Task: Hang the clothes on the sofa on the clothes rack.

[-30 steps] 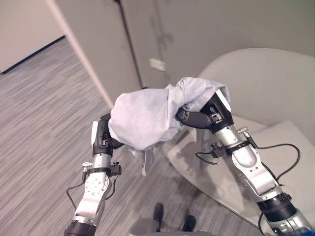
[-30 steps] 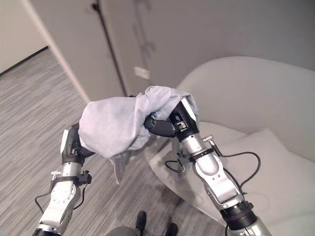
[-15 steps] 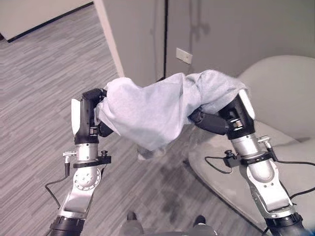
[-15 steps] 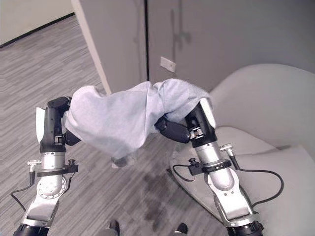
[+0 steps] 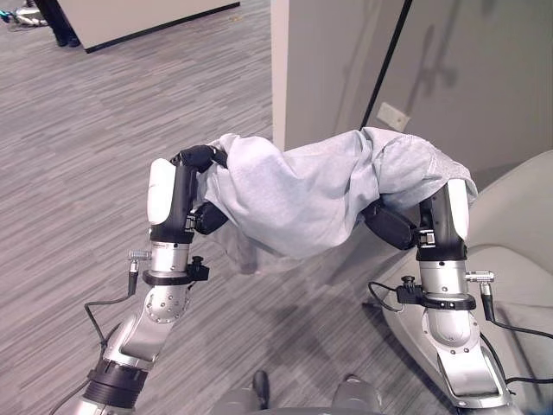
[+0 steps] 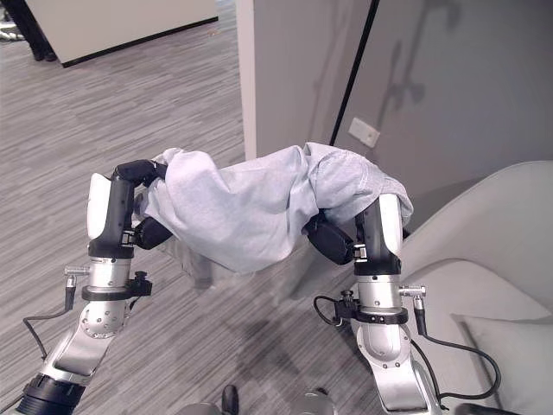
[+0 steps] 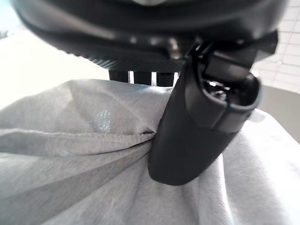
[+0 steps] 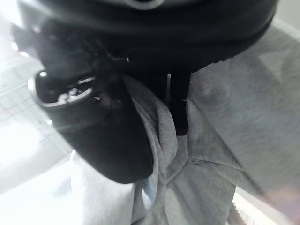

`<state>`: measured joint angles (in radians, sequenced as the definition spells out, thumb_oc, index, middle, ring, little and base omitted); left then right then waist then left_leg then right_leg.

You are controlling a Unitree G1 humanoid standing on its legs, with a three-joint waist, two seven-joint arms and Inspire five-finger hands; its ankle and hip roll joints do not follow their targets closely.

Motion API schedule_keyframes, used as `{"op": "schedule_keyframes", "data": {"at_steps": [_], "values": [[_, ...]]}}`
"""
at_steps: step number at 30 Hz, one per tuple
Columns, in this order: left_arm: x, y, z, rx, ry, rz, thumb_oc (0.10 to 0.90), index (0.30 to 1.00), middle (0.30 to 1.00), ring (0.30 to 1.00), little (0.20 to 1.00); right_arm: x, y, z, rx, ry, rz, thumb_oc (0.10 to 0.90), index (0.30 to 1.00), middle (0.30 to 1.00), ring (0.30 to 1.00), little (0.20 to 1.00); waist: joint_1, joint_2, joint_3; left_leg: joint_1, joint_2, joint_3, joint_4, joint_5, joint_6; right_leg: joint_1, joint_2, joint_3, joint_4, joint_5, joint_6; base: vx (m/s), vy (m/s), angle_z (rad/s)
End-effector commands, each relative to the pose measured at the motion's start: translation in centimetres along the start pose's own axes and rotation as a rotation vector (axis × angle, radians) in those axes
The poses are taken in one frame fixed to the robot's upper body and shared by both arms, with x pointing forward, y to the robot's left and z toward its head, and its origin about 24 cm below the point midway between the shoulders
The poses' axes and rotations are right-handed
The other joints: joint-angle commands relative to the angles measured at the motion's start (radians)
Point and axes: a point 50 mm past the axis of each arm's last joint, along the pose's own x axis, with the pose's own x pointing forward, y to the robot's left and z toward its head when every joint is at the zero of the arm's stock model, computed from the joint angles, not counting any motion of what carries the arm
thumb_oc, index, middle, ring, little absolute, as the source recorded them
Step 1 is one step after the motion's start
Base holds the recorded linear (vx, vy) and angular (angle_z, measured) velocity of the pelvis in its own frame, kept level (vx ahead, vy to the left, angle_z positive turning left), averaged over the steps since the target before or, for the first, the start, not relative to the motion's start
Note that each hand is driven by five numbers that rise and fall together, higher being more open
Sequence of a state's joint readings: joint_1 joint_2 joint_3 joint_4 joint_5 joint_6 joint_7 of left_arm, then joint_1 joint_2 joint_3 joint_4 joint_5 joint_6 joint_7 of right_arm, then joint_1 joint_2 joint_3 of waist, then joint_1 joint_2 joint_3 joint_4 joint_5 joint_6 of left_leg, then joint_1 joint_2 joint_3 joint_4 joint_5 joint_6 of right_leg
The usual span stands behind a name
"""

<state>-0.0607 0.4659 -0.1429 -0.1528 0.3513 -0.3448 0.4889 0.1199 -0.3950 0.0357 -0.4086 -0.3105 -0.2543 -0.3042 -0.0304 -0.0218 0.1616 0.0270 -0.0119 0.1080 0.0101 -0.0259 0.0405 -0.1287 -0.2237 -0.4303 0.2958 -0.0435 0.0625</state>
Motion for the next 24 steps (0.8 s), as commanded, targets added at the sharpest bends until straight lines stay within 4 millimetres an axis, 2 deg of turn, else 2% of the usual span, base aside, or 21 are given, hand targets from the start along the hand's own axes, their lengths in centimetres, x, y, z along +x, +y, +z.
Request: {"op": "schedule_keyframes", "data": {"at_steps": [1, 2, 5, 7, 9, 11, 12, 13, 14, 15, 16, 18, 20, 21, 22, 24], "values": [[2.7, 3.8, 1.1, -0.056, -0.082, 0.261, 0.4, 0.3, 0.3, 0.3, 0.3, 1.4, -5.5, 0.5, -0.117, -0.081, -0.308, 0.4, 0.3, 0.3, 0.3, 0.3, -0.049, 0.007, -0.044, 0.078, -0.022, 0.075, -0.091, -0.099, 0.01, -0.03, 0.136, 0.072, -0.007, -0.072, 0.01, 0.14, 0.1, -0.59], [2.7, 3.2, 0.9, -0.084, -0.057, 0.249, 0.4, 0.3, 0.3, 0.3, 0.3, 1.3, -5.8, 0.6, -0.131, -0.085, -0.321, 0.4, 0.3, 0.3, 0.3, 0.3, -0.061, 0.004, -0.036, 0.095, -0.029, 0.082, -0.097, -0.107, 0.011, -0.064, 0.164, 0.083, -0.032, -0.052, 0.022, 0.07, 0.043, -0.4], [3.0, 2.8, 0.9, -0.085, -0.059, 0.234, 0.4, 0.3, 0.3, 0.3, 0.3, 1.3, -6.1, 0.6, -0.152, -0.088, -0.34, 0.4, 0.3, 0.3, 0.3, 0.3, -0.064, 0.007, -0.032, 0.113, -0.034, 0.091, -0.097, -0.12, 0.016, -0.089, 0.174, 0.075, -0.053, -0.026, 0.034, 0.15, 0.034, -0.36], [2.9, 2.4, 1.0, -0.099, -0.056, 0.221, 0.4, 0.3, 0.3, 0.3, 0.3, 0.8, -6.3, 0.6, -0.154, -0.075, -0.342, 0.4, 0.3, 0.3, 0.3, 0.3, -0.072, 0.002, -0.051, 0.135, -0.05, 0.091, -0.093, -0.147, 0.019, -0.024, 0.181, 0.065, -0.133, -0.037, 0.019, 0.3, -0.031, -0.22], [2.9, 2.3, 0.9, -0.13, -0.042, 0.229, 0.4, 0.3, 0.3, 0.3, 0.3, 0.6, -6.2, 0.2, -0.145, -0.05, -0.317, 0.4, 0.3, 0.3, 0.3, 0.3, -0.08, 0.009, -0.072, 0.154, -0.047, 0.093, -0.056, -0.191, 0.015, 0.014, 0.211, 0.101, -0.155, -0.058, -0.002, 0.39, -0.047, -0.07], [2.8, 2.2, 0.9, -0.146, -0.032, 0.23, 0.4, 0.3, 0.3, 0.3, 0.3, 0.5, -5.8, -0.1, -0.106, -0.034, -0.27, 0.4, 0.3, 0.3, 0.3, 0.3, -0.077, 0.02, -0.087, 0.138, -0.037, 0.114, 0.055, -0.225, -0.014, 0.07, 0.22, 0.106, -0.199, -0.074, -0.015, 0.38, -0.048, 0.03], [2.9, 2.1, 0.9, -0.163, -0.032, 0.234, 0.4, 0.3, 0.3, 0.3, 0.3, 0.6, -5.6, -0.3, -0.095, -0.025, -0.244, 0.4, 0.3, 0.3, 0.3, 0.3, -0.074, 0.023, -0.085, 0.11, -0.024, 0.123, 0.147, -0.207, -0.041, 0.099, 0.224, 0.114, -0.227, -0.07, -0.022, 0.37, -0.111, 0.01], [3.1, 2.2, 0.9, -0.164, -0.037, 0.233, 0.4, 0.3, 0.3, 0.3, 0.3, 0.7, -5.4, -0.7, -0.099, -0.014, -0.204, 0.4, 0.3, 0.3, 0.3, 0.3, -0.061, 0.014, -0.075, 0.037, 0.009, 0.14, 0.326, -0.131, -0.099, 0.15, 0.226, 0.116, -0.277, -0.064, -0.035, 0.24, -0.113, 0.03], [3.1, 2.2, 0.9, -0.164, -0.038, 0.233, 0.4, 0.3, 0.3, 0.3, 0.3, 0.8, -5.4, -0.7, -0.099, -0.015, -0.204, 0.4, 0.3, 0.3, 0.3, 0.3, -0.061, 0.014, -0.074, 0.026, 0.015, 0.139, 0.346, -0.135, -0.105, 0.152, 0.23, 0.116, -0.285, -0.06, -0.039, 0.2, -0.137, 0.09], [3.1, 2.4, 0.7, -0.146, -0.038, 0.232, 0.4, 0.3, 0.3, 0.3, 0.3, 0.8, -5.4, -0.9, -0.108, -0.01, -0.183, 0.4, 0.3, 0.3, 0.3, 0.3, -0.049, 0.005, -0.069, -0.016, 0.034, 0.144, 0.442, -0.084, -0.139, 0.181, 0.234, 0.117, -0.314, -0.06, -0.052, 0.07, -0.1, 0.11], [3.0, 2.5, 0.7, -0.144, -0.041, 0.234, 0.4, 0.3, 0.3, 0.3, 0.3, 1.0, -5.3, -1.0, -0.117, -0.014, -0.172, 0.4, 0.3, 0.3, 0.3, 0.3, -0.036, -0.008, -0.061, -0.065, 0.053, 0.16, 0.536, -0.053, -0.149, 0.201, 0.232, 0.099, -0.339, -0.054, -0.068, 0.2, -0.104, 0.1], [2.8, 2.7, 0.5, -0.145, -0.029, 0.244, 0.4, 0.3, 0.3, 0.3, 0.3, 1.0, -5.3, -1.2, -0.127, -0.006, -0.162, 0.4, 0.3, 0.3, 0.3, 0.3, -0.033, -0.023, -0.064, -0.099, 0.105, 0.184, 0.57, -0.067, -0.137, 0.242, 0.225, 0.105, -0.374, -0.053, -0.07, 0.23, -0.043, 0.07], [2.3, 2.9, 0.1, -0.156, 0.004, 0.256, 0.4, 0.3, 0.3, 0.3, 0.3, 1.3, -5.2, -1.0, -0.117, -0.022, -0.169, 0.4, 0.3, 0.3, 0.3, 0.3, -0.024, -0.034, -0.066, -0.115, 0.123, 0.188, 0.49, -0.13, -0.098, 0.257, 0.203, 0.112, -0.383, -0.056, -0.057, 0.24, 0.122, 0.05], [1.9, 2.8, -0.2, -0.167, 0.029, 0.25, 0.4, 0.3, 0.3, 0.3, 0.3, 1.7, -5.2, -0.9, -0.108, -0.033, -0.171, 0.4, 0.3, 0.3, 0.3, 0.3, -0.016, -0.037, -0.072, -0.116, 0.113, 0.17, 0.351, -0.162, -0.068, 0.256, 0.183, 0.107, -0.383, -0.06, -0.053, 0.2, 0.177, 0.01], [1.8, 2.8, -0.2, -0.167, 0.03, 0.25, 0.4, 0.3, 0.3, 0.3, 0.3, 1.7, -5.1, -0.9, -0.108, -0.033, -0.17, 0.4, 0.3, 0.3, 0.3, 0.3, -0.018, -0.042, -0.074, -0.105, 0.102, 0.172, 0.326, -0.15, -0.066, 0.255, 0.176, 0.106, -0.383, -0.06, -0.051, 0.17, 0.176, -0.07], [1.6, 2.8, -0.3, -0.17, 0.043, 0.252, 0.4, 0.3, 0.3, 0.3, 0.3, 1.9, -5.0, -0.9, -0.088, -0.035, -0.183, 0.4, 0.3, 0.3, 0.3, 0.3, -0.012, -0.035, -0.078, -0.107, 0.11, 0.099, 0.137, -0.072, -0.077, 0.262, 0.171, 0.118, -0.383, -0.07, -0.055, 0.19, 0.149, -0.13]]}}
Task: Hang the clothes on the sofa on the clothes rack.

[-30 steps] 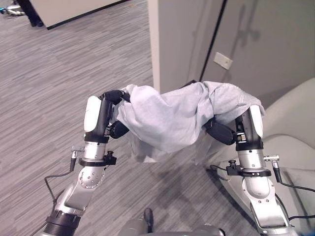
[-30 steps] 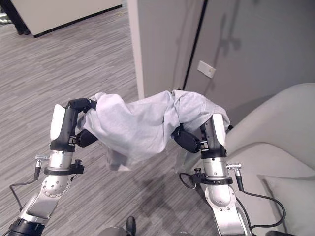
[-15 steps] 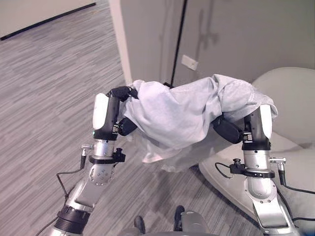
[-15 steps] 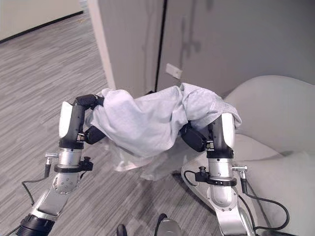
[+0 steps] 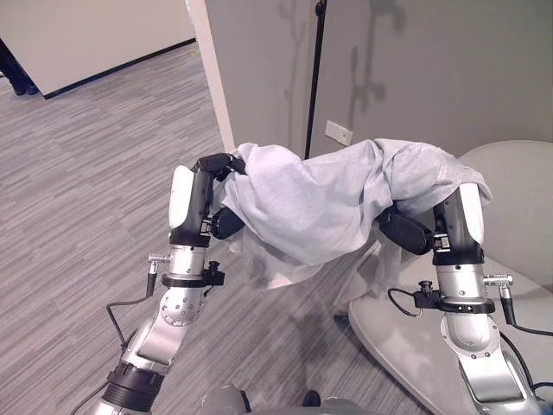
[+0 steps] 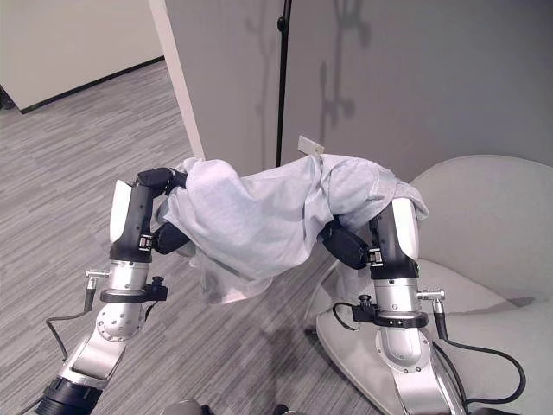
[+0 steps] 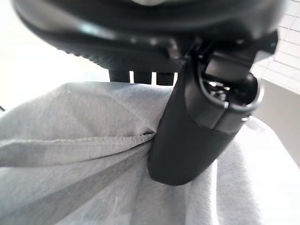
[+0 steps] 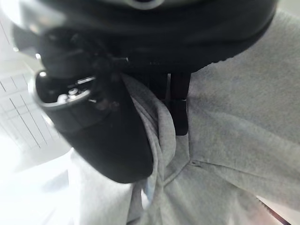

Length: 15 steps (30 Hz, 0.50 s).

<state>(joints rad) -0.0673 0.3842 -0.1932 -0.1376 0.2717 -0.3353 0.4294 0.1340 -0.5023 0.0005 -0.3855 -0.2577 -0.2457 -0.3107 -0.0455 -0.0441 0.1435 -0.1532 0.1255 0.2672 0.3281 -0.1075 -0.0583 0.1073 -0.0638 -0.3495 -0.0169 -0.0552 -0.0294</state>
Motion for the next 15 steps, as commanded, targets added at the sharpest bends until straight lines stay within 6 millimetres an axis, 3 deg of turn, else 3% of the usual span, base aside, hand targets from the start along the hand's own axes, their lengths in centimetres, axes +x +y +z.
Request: {"op": "schedule_keyframes", "data": {"at_steps": [1, 3, 6, 7, 9, 10, 11, 12, 13, 14, 15], "values": [[1.8, 5.0, 0.2, -0.028, -0.045, 0.291, 0.4, 0.3, 0.3, 0.3, 0.3, 1.9, -3.4, 0.0, -0.016, -0.057, -0.219, 0.4, 0.3, 0.3, 0.3, 0.3, -0.001, -0.013, -0.056, 0.067, -0.011, -0.105, -0.286, 0.09, 0.007, 0.03, 0.007, 0.042, -0.07, -0.064, 0.032, 0.25, 0.208, -0.15], [1.7, 4.7, -0.1, -0.039, -0.027, 0.295, 0.4, 0.3, 0.3, 0.3, 0.3, 2.1, -3.2, -0.1, 0.014, -0.051, -0.232, 0.4, 0.3, 0.3, 0.3, 0.3, -0.005, -0.001, -0.036, 0.017, 0.042, -0.222, -0.415, 0.148, -0.028, 0.061, -0.01, 0.076, -0.052, -0.094, 0.03, 0.41, 0.364, -0.24], [1.6, 4.5, -0.2, -0.033, -0.021, 0.271, 0.4, 0.3, 0.3, 0.3, 0.3, 1.8, -3.4, -0.4, 0.008, -0.032, -0.234, 0.4, 0.3, 0.3, 0.3, 0.3, -0.019, 0.015, -0.047, 0.003, 0.049, -0.198, -0.415, 0.168, -0.042, 0.092, -0.032, 0.081, -0.045, -0.1, 0.048, 0.48, 0.456, -0.31], [1.5, 3.7, 0.2, -0.057, -0.034, 0.209, 0.4, 0.3, 0.3, 0.3, 0.3, 1.3, -3.4, -0.6, -0.037, -0.014, -0.201, 0.4, 0.3, 0.3, 0.3, 0.3, -0.007, 0.032, -0.075, 0.019, 0.025, -0.204, -0.383, 0.174, -0.039, 0.134, -0.083, 0.103, -0.018, -0.107, 0.067, 0.95, 0.939, -0.39], [1.7, 3.4, 0.0, -0.046, -0.034, 0.196, 0.4, 0.3, 0.3, 0.3, 0.3, 0.8, -3.3, -0.8, -0.052, 0.014, -0.195, 0.4, 0.3, 0.3, 0.3, 0.3, -0.011, 0.02, -0.081, -0.003, -0.013, -0.21, -0.302, 0.142, -0.023, 0.135, -0.123, 0.095, 0.013, -0.082, 0.083, 0.63, 0.702, -0.29], [2.1, 3.1, 0.0, -0.046, -0.04, 0.172, 0.4, 0.3, 0.3, 0.3, 0.3, 0.4, -3.0, -1.3, -0.069, 0.051, -0.197, 0.4, 0.3, 0.3, 0.3, 0.3, -0.011, 0.015, -0.088, 0.01, -0.052, -0.174, -0.25, 0.086, 0.016, 0.098, -0.177, 0.093, 0.118, -0.004, 0.09, 0.3, 0.426, -0.14], [2.2, 3.1, 0.0, -0.046, -0.042, 0.171, 0.4, 0.3, 0.3, 0.3, 0.3, 0.5, -3.0, -1.3, -0.069, 0.051, -0.2, 0.4, 0.3, 0.3, 0.3, 0.3, -0.009, 0.012, -0.09, 0.004, -0.057, -0.172, -0.247, 0.087, 0.022, 0.088, -0.184, 0.096, 0.126, -0.006, 0.093, 0.46, 0.631, -0.09], [2.4, 3.2, 0.1, -0.032, -0.054, 0.166, 0.4, 0.3, 0.3, 0.3, 0.3, 0.4, -2.9, -1.3, -0.075, 0.055, -0.205, 0.4, 0.3, 0.3, 0.3, 0.3, -0.012, 0.02, -0.094, 0.027, -0.074, -0.156, -0.258, 0.071, 0.048, 0.064, -0.211, 0.073, 0.185, 0.07, 0.088, 0.36, 0.658, 0.09], [2.6, 3.8, 0.4, -0.005, -0.072, 0.172, 0.4, 0.3, 0.3, 0.3, 0.3, 0.9, -3.0, -1.0, -0.1, 0.033, -0.235, 0.4, 0.3, 0.3, 0.3, 0.3, -0.007, 0.04, -0.098, 0.078, -0.109, -0.126, -0.305, 0.059, 0.097, -0.006, -0.278, 0.02, 0.323, 0.166, 0.078, 0.36, 0.665, 0.05], [2.6, 3.9, 0.4, -0.004, -0.073, 0.174, 0.4, 0.3, 0.3, 0.3, 0.3, 1.0, -2.9, -1.0, -0.101, 0.031, -0.236, 0.4, 0.3, 0.3, 0.3, 0.3, -0.004, 0.036, -0.098, 0.083, -0.118, -0.12, -0.319, 0.066, 0.104, -0.019, -0.29, 0.031, 0.342, 0.163, 0.084, 0.41, 0.757, -0.18], [2.8, 4.2, 0.5, 0.011, -0.088, 0.185, 0.4, 0.3, 0.3, 0.3, 0.3, 1.1, -3.1, -0.6, -0.125, 0.011, -0.27, 0.4, 0.3, 0.3, 0.3, 0.3, -0.005, 0.054, -0.102, 0.121, -0.125, -0.095, -0.352, 0.05, 0.112, -0.045, -0.304, -0.034, 0.407, 0.166, 0.093, 0.28, 0.456, -0.3]]}}
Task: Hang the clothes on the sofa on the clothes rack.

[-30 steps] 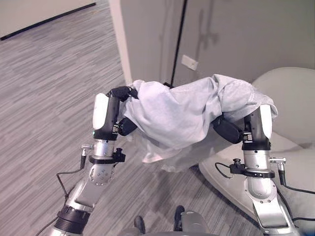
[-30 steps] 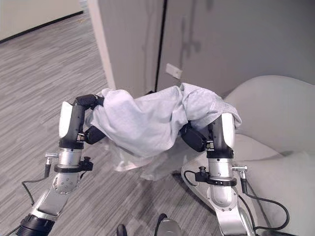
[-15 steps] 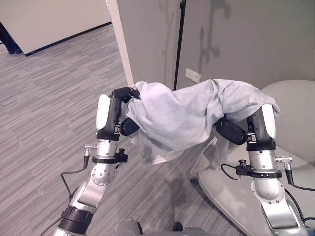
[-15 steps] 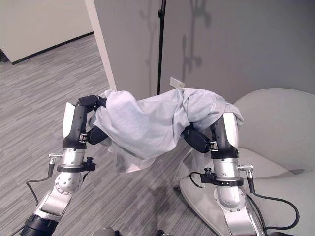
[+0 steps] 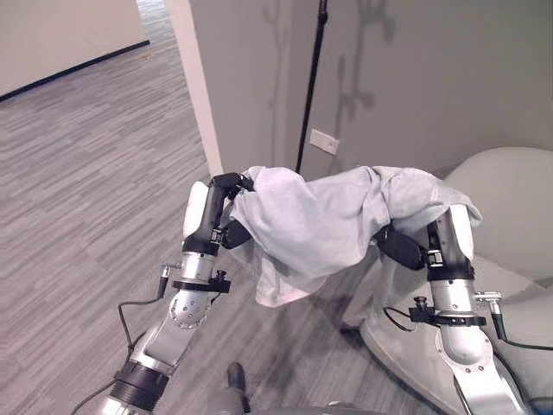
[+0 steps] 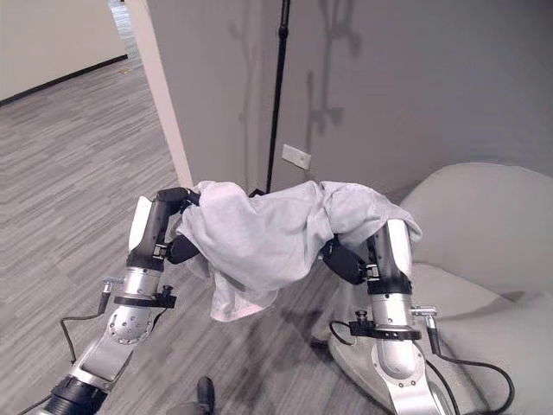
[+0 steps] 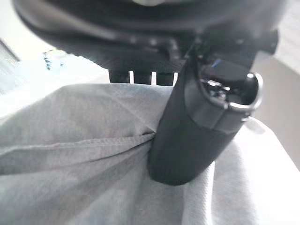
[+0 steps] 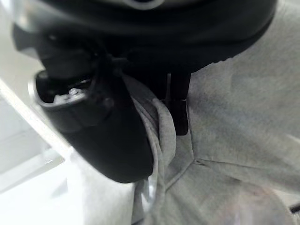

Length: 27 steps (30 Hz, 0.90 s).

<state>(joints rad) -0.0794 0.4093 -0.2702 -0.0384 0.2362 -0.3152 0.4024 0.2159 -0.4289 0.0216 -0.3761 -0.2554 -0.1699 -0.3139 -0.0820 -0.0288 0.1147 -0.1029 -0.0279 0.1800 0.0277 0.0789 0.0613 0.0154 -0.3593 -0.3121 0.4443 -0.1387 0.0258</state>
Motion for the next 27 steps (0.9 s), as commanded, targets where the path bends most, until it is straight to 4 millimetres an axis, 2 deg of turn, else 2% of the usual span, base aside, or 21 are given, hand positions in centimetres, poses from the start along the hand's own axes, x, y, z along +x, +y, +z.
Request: {"op": "schedule_keyframes", "data": {"at_steps": [1, 2, 3, 4, 5, 6, 7, 9, 10, 14, 16, 17, 18, 19, 20, 21, 23, 24, 25, 26, 27], "values": [[2.8, 6.3, 2.8, 0.026, -0.192, 0.299, 0.4, 0.3, 0.3, 0.3, 0.3, 3.1, -4.3, 1.6, -0.143, -0.173, -0.291, 0.4, 0.3, 0.3, 0.3, 0.3, 0.021, 0.039, -0.073, 0.098, 0.013, -0.002, -0.087, -0.137, -0.003, 0.027, 0.007, -0.078, -0.033, 0.225, 0.044, 0.35, 0.528, -0.33], [2.7, 6.4, 2.7, 0.051, -0.193, 0.292, 0.4, 0.3, 0.3, 0.3, 0.3, 2.9, -4.4, 1.7, -0.147, -0.174, -0.296, 0.4, 0.3, 0.3, 0.3, 0.3, 0.009, 0.04, -0.072, 0.121, 0.004, 0.0, -0.115, -0.132, -0.002, 0.003, 0.044, -0.071, -0.032, 0.182, 0.043, 0.15, 0.176, -0.13], [2.7, 6.4, 2.7, 0.057, -0.193, 0.292, 0.4, 0.3, 0.3, 0.3, 0.3, 2.9, -4.3, 1.7, -0.145, -0.174, -0.294, 0.4, 0.3, 0.3, 0.3, 0.3, 0.012, 0.039, -0.074, 0.123, 0.012, 0.003, -0.115, -0.136, -0.01, -0.001, 0.052, -0.063, -0.025, 0.168, 0.039, 0.14, 0.167, -0.04], [2.7, 6.6, 2.8, 0.09, -0.201, 0.292, 0.4, 0.3, 0.3, 0.3, 0.3, 2.7, -4.9, 1.6, -0.162, -0.17, -0.315, 0.4, 0.3, 0.3, 0.3, 0.3, -0.006, 0.041, -0.067, 0.134, 0.01, 0.012, -0.115, -0.14, -0.018, -0.049, 0.143, -0.045, -0.075, 0.063, 0.032, 0.07, 0.054, 0.07], [2.7, 6.6, 2.8, 0.09, -0.202, 0.292, 0.4, 0.3, 0.3, 0.3, 0.3, 2.7, -4.9, 1.6, -0.162, -0.171, -0.315, 0.4, 0.3, 0.3, 0.3, 0.3, -0.004, 0.042, -0.068, 0.133, 0.014, 0.015, -0.115, -0.14, -0.019, -0.05, 0.147, -0.048, -0.077, 0.06, 0.024, 0.1, 0.113, 0.07], [2.7, 6.8, 2.8, 0.1, -0.2, 0.3, 0.4, 0.3, 0.3, 0.3, 0.3, 2.7, -5.1, 1.6, -0.16, -0.172, -0.328, 0.4, 0.3, 0.3, 0.3, 0.3, -0.01, 0.042, -0.062, 0.141, 0.017, 0.023, -0.115, -0.139, -0.027, -0.072, 0.197, -0.031, -0.119, 0.025, 0.016, 0.04, 0.04, -0.03], [3.0, 7.0, 2.6, 0.126, -0.198, 0.308, 0.4, 0.3, 0.3, 0.3, 0.3, 2.8, -5.3, 1.7, -0.163, -0.178, -0.342, 0.4, 0.3, 0.3, 0.3, 0.3, -0.019, 0.037, -0.054, 0.149, 0.01, 0.03, -0.115, -0.138, -0.027, -0.102, 0.239, -0.013, -0.157, 0.024, 0.015, 0.1, 0.07, -0.13], [3.7, 7.1, 2.5, 0.159, -0.2, 0.318, 0.4, 0.3, 0.3, 0.3, 0.3, 2.8, -5.5, 1.8, -0.185, -0.189, -0.345, 0.4, 0.3, 0.3, 0.3, 0.3, -0.029, 0.024, -0.046, 0.177, -0.005, 0.029, -0.115, -0.154, -0.03, -0.116, 0.325, 0.076, -0.301, 0.052, 0.037, 0.19, 0.068, -0.16], [4.2, 6.7, 2.5, 0.151, -0.202, 0.315, 0.4, 0.3, 0.3, 0.3, 0.3, 2.8, -5.7, 1.8, -0.21, -0.192, -0.355, 0.4, 0.3, 0.3, 0.3, 0.3, -0.035, 0.016, -0.042, 0.2, -0.02, 0.032, -0.115, -0.171, -0.026, -0.121, 0.368, 0.13, -0.403, 0.103, 0.052, 0.18, 0.061, -0.06], [4.3, 5.8, 2.5, 0.101, -0.193, 0.299, 0.4, 0.3, 0.3, 0.3, 0.3, 2.5, -5.5, 1.7, -0.189, -0.177, -0.343, 0.4, 0.3, 0.3, 0.3, 0.3, -0.039, 0.014, -0.041, 0.226, -0.037, 0.033, -0.115, -0.187, -0.017, -0.142, 0.388, 0.144, -0.47, 0.167, 0.072, 0.24, 0.043, 0.07], [3.8, 5.1, 2.3, 0.058, -0.167, 0.267, 0.4, 0.3, 0.3, 0.3, 0.3, 2.2, -5.0, 1.4, -0.173, -0.16, -0.318, 0.4, 0.3, 0.3, 0.3, 0.3, -0.038, 0.017, -0.043, 0.252, -0.046, 0.03, -0.115, -0.203, -0.011, -0.133, 0.383, 0.108, -0.482, 0.178, 0.075, 0.31, -0.011, -0.02], [3.2, 4.4, 2.0, 0.023, -0.14, 0.24, 0.4, 0.3, 0.3, 0.3, 0.3, 2.1, -4.5, 1.3, -0.154, -0.151, -0.304, 0.4, 0.3, 0.3, 0.3, 0.3, -0.03, 0.02, -0.048, 0.278, -0.053, 0.035, -0.115, -0.22, -0.006, -0.125, 0.375, 0.062, -0.48, 0.177, 0.072, 0.23, -0.019, 0.04], [3.2, 4.4, 2.0, 0.023, -0.14, 0.24, 0.4, 0.3, 0.3, 0.3, 0.3, 2.1, -4.5, 1.3, -0.154, -0.151, -0.304, 0.4, 0.3, 0.3, 0.3, 0.3, -0.03, 0.02, -0.048, 0.278, -0.053, 0.035, -0.115, -0.22, -0.006, -0.125, 0.375, 0.062, -0.48, 0.177, 0.072, 0.5, -0.059, 0.14], [2.8, 4.0, 1.7, -0.017, -0.107, 0.231, 0.4, 0.3, 0.3, 0.3, 0.3, 2.1, -4.2, 1.2, -0.139, -0.141, -0.297, 0.4, 0.3, 0.3, 0.3, 0.3, -0.023, 0.03, -0.051, 0.313, -0.047, 0.034, -0.115, -0.243, -0.008, -0.118, 0.367, 0.011, -0.458, 0.161, 0.076, 0.3, -0.034, 0.12], [2.7, 4.1, 1.7, -0.021, -0.104, 0.229, 0.4, 0.3, 0.3, 0.3, 0.3, 2.0, -4.1, 1.1, -0.141, -0.14, -0.295, 0.4, 0.3, 0.3, 0.3, 0.3, -0.027, 0.036, -0.049, 0.32, -0.042, 0.028, -0.115, -0.248, -0.009, -0.118, 0.368, 0.008, -0.44, 0.147, 0.079, 0.6, -0.102, 0.09], [2.4, 3.5, 1.5, -0.053, -0.083, 0.21, 0.4, 0.3, 0.3, 0.3, 0.3, 1.8, -4.0, 1.0, -0.146, -0.132, -0.303, 0.4, 0.3, 0.3, 0.3, 0.3, -0.027, 0.039, -0.062, 0.351, -0.042, 0.036, -0.115, -0.271, -0.012, -0.101, 0.367, -0.005, -0.43, 0.108, 0.056, 0.46, -0.095, 0.07], [2.4, 3.3, 1.3, -0.07, -0.074, 0.211, 0.4, 0.3, 0.3, 0.3, 0.3, 1.8, -3.9, 0.9, -0.15, -0.13, -0.295, 0.4, 0.3, 0.3, 0.3, 0.3, -0.028, 0.045, -0.062, 0.36, -0.034, 0.039, -0.089, -0.289, -0.018, -0.094, 0.371, 0.004, -0.408, 0.081, 0.044, 0.46, -0.113, 0.15], [2.7, 2.9, 1.4, -0.078, -0.078, 0.206, 0.4, 0.3, 0.3, 0.3, 0.3, 1.9, -4.3, 1.0, -0.154, -0.14, -0.314, 0.4, 0.3, 0.3, 0.3, 0.3, -0.035, 0.056, -0.066, 0.34, -0.012, 0.061, 0.047, -0.287, -0.052, -0.059, 0.379, 0.011, -0.404, 0.057, 0.031, 0.32, -0.105, 0.16], [2.7, 2.9, 1.4, -0.079, -0.079, 0.206, 0.4, 0.3, 0.3, 0.3, 0.3, 1.9, -4.3, 1.0, -0.156, -0.141, -0.315, 0.4, 0.3, 0.3, 0.3, 0.3, -0.035, 0.056, -0.064, 0.333, -0.008, 0.061, 0.065, -0.295, -0.057, -0.057, 0.381, 0.011, -0.407, 0.057, 0.029, 0.45, -0.139, 0.13], [2.9, 3.0, 1.6, -0.081, -0.09, 0.207, 0.4, 0.3, 0.3, 0.3, 0.3, 2.1, -4.7, 1.2, -0.175, -0.153, -0.326, 0.4, 0.3, 0.3, 0.3, 0.3, -0.036, 0.053, -0.062, 0.306, 0.006, 0.078, 0.139, -0.258, -0.073, -0.034, 0.378, 0.011, -0.414, 0.057, 0.025, 0.31, -0.194, 0.12], [3.3, 3.4, 2.0, -0.087, -0.113, 0.223, 0.4, 0.3, 0.3, 0.3, 0.3, 2.5, -5.6, 1.6, -0.197, -0.184, -0.364, 0.4, 0.3, 0.3, 0.3, 0.3, -0.029, 0.039, -0.051, 0.221, 0.047, 0.1, 0.348, -0.176, -0.127, 0.023, 0.381, 0.017, -0.456, 0.053, 0.005, 0.29, -0.228, 0.12]]}}
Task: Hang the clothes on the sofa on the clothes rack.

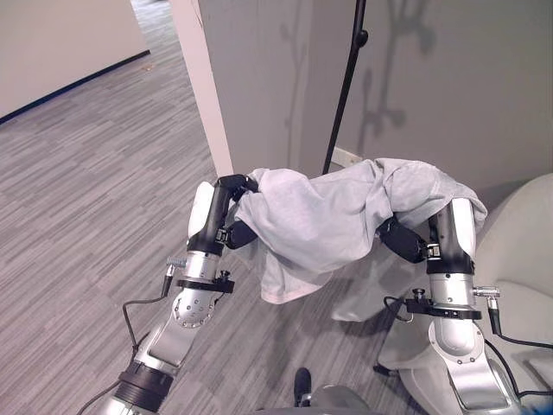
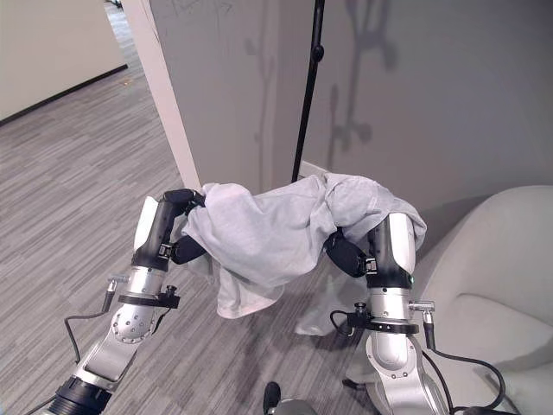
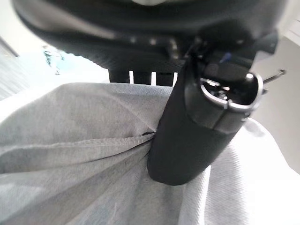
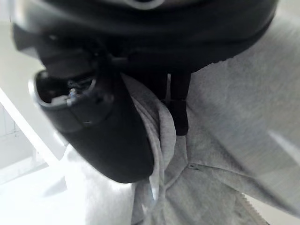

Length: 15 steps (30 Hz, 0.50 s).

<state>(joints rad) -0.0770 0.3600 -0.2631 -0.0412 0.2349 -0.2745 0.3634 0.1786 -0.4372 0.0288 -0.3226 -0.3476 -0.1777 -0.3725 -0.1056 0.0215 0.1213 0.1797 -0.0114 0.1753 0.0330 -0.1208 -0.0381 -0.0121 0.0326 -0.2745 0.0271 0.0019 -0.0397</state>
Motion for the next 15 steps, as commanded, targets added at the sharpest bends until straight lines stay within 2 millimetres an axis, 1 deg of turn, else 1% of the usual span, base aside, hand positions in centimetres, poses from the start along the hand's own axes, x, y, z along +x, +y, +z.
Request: {"op": "schedule_keyframes", "data": {"at_steps": [1, 2, 3, 4, 5, 6, 7, 8, 9, 10, 11, 12, 13, 14, 15], "values": [[3.2, 4.1, 2.4, -0.062, -0.163, 0.235, 0.4, 0.3, 0.3, 0.3, 0.3, 2.2, -5.8, 1.5, -0.106, -0.146, -0.341, 0.4, 0.3, 0.3, 0.3, 0.3, -0.004, -0.012, -0.053, -0.081, 0.043, 0.099, 0.382, 0.019, -0.043, 0.056, -0.002, -0.017, -0.05, -0.085, 0.064, 0.27, -0.232, 0.04], [3.4, 4.5, 2.5, -0.058, -0.172, 0.249, 0.4, 0.3, 0.3, 0.3, 0.3, 2.5, -6.3, 1.6, -0.118, -0.16, -0.369, 0.4, 0.3, 0.3, 0.3, 0.3, 0.0, -0.014, -0.057, -0.105, 0.06, 0.107, 0.454, 0.062, -0.058, 0.081, 0.003, -0.019, -0.07, -0.09, 0.053, 0.08, -0.174, -0.07], [3.7, 4.6, 2.6, -0.058, -0.185, 0.256, 0.4, 0.3, 0.3, 0.3, 0.3, 2.9, -6.5, 1.8, -0.125, -0.176, -0.395, 0.4, 0.3, 0.3, 0.3, 0.3, 0.012, -0.032, -0.043, -0.157, 0.081, 0.125, 0.545, 0.101, -0.07, 0.105, -0.001, -0.03, -0.094, -0.089, 0.033, 0.19, -0.216, -0.13], [4.1, 4.7, 2.8, -0.048, -0.194, 0.262, 0.4, 0.3, 0.3, 0.3, 0.3, 3.2, -6.7, 2.1, -0.127, -0.194, -0.421, 0.4, 0.3, 0.3, 0.3, 0.3, 0.01, -0.036, -0.041, -0.179, 0.118, 0.134, 0.583, 0.097, -0.081, 0.127, 0.009, -0.018, -0.11, -0.093, 0.024, 0.14, -0.225, -0.18], [4.5, 4.9, 2.8, -0.032, -0.202, 0.265, 0.4, 0.3, 0.3, 0.3, 0.3, 3.5, -7.0, 2.4, -0.145, -0.219, -0.44, 0.4, 0.3, 0.3, 0.3, 0.3, 0.009, -0.044, -0.044, -0.196, 0.147, 0.163, 0.585, 0.078, -0.069, 0.141, 0.003, -0.019, -0.114, -0.1, 0.02, 0.19, -0.176, -0.22], [4.8, 5.0, 2.9, -0.023, -0.209, 0.268, 0.4, 0.3, 0.3, 0.3, 0.3, 3.8, -7.2, 2.7, -0.156, -0.239, -0.455, 0.4, 0.3, 0.3, 0.3, 0.3, 0.011, -0.051, -0.045, -0.218, 0.157, 0.17, 0.574, 0.055, -0.058, 0.152, -0.003, -0.016, -0.114, -0.1, 0.019, 0.14, -0.087, -0.3], [5.1, 5.1, 2.9, -0.004, -0.216, 0.267, 0.4, 0.3, 0.3, 0.3, 0.3, 4.4, -7.4, 3.1, -0.172, -0.27, -0.476, 0.4, 0.3, 0.3, 0.3, 0.3, 0.022, -0.052, -0.046, -0.234, 0.146, 0.158, 0.528, 0.017, -0.041, 0.158, -0.006, 0.004, -0.114, -0.102, 0.024, 0.06, -0.013, -0.27], [5.5, 5.3, 3.0, 0.034, -0.227, 0.267, 0.4, 0.3, 0.3, 0.3, 0.3, 5.1, -7.6, 3.9, -0.194, -0.315, -0.504, 0.4, 0.3, 0.3, 0.3, 0.3, 0.029, -0.055, -0.045, -0.256, 0.117, 0.149, 0.462, -0.015, -0.006, 0.153, -0.015, 0.007, -0.114, -0.096, 0.026, 0.1, 0.08, -0.46], [6.0, 5.3, 3.1, 0.089, -0.246, 0.252, 0.4, 0.3, 0.3, 0.3, 0.3, 6.2, -7.8, 5.1, -0.229, -0.393, -0.534, 0.4, 0.3, 0.3, 0.3, 0.3, 0.042, -0.051, -0.056, -0.265, 0.061, 0.075, 0.291, -0.031, 0.013, 0.156, -0.025, 0.035, -0.109, -0.099, 0.031, 0.05, 0.082, -0.68], [6.1, 5.3, 3.1, 0.09, -0.248, 0.254, 0.4, 0.3, 0.3, 0.3, 0.3, 6.3, -7.8, 5.1, -0.229, -0.395, -0.535, 0.4, 0.3, 0.3, 0.3, 0.3, 0.04, -0.054, -0.055, -0.26, 0.054, 0.076, 0.275, -0.021, 0.016, 0.154, -0.03, 0.033, -0.109, -0.097, 0.032, 0.12, 0.063, -0.94], [6.3, 5.2, 3.1, 0.112, -0.254, 0.241, 0.4, 0.3, 0.3, 0.3, 0.3, 6.9, -7.7, 5.5, -0.235, -0.415, -0.538, 0.4, 0.3, 0.3, 0.3, 0.3, 0.046, -0.053, -0.06, -0.258, 0.033, 0.026, 0.183, 0.013, 0.013, 0.16, -0.031, 0.041, -0.104, -0.101, 0.028, 0.11, 0.006, -0.98], [6.7, 5.2, 3.3, 0.145, -0.271, 0.229, 0.4, 0.3, 0.3, 0.3, 0.3, 7.6, -7.6, 5.7, -0.235, -0.432, -0.542, 0.4, 0.3, 0.3, 0.3, 0.3, 0.054, -0.051, -0.064, -0.253, 0.019, -0.024, 0.102, 0.058, 0.004, 0.17, -0.029, 0.049, -0.097, -0.105, 0.024, 0.19, -0.001, -0.8], [7.3, 5.3, 3.5, 0.182, -0.289, 0.214, 0.4, 0.3, 0.3, 0.3, 0.3, 8.5, -7.4, 5.9, -0.228, -0.441, -0.53, 0.4, 0.3, 0.3, 0.3, 0.3, 0.065, -0.05, -0.066, -0.258, 0.012, -0.072, 0.05, 0.091, -0.008, 0.184, -0.025, 0.058, -0.089, -0.112, 0.022, 0.23, 0.0, -0.7], [8.4, 5.6, 4.1, 0.24, -0.327, 0.207, 0.4, 0.3, 0.3, 0.3, 0.3, 10.0, -7.2, 6.2, -0.219, -0.45, -0.513, 0.4, 0.3, 0.3, 0.3, 0.3, 0.07, -0.047, -0.067, -0.261, 0.006, -0.125, -0.027, 0.13, -0.02, 0.194, -0.018, 0.067, -0.074, -0.119, 0.02, 0.17, 0.0, -0.58], [8.6, 5.7, 4.2, 0.242, -0.331, 0.212, 0.4, 0.3, 0.3, 0.3, 0.3, 10.2, -7.2, 6.2, -0.217, -0.454, -0.516, 0.4, 0.3, 0.3, 0.3, 0.3, 0.069, -0.047, -0.062, -0.254, 0.006, -0.125, -0.042, 0.138, -0.02, 0.193, -0.018, 0.067, -0.071, -0.12, 0.019, 0.15, 0.02, -0.63]]}}
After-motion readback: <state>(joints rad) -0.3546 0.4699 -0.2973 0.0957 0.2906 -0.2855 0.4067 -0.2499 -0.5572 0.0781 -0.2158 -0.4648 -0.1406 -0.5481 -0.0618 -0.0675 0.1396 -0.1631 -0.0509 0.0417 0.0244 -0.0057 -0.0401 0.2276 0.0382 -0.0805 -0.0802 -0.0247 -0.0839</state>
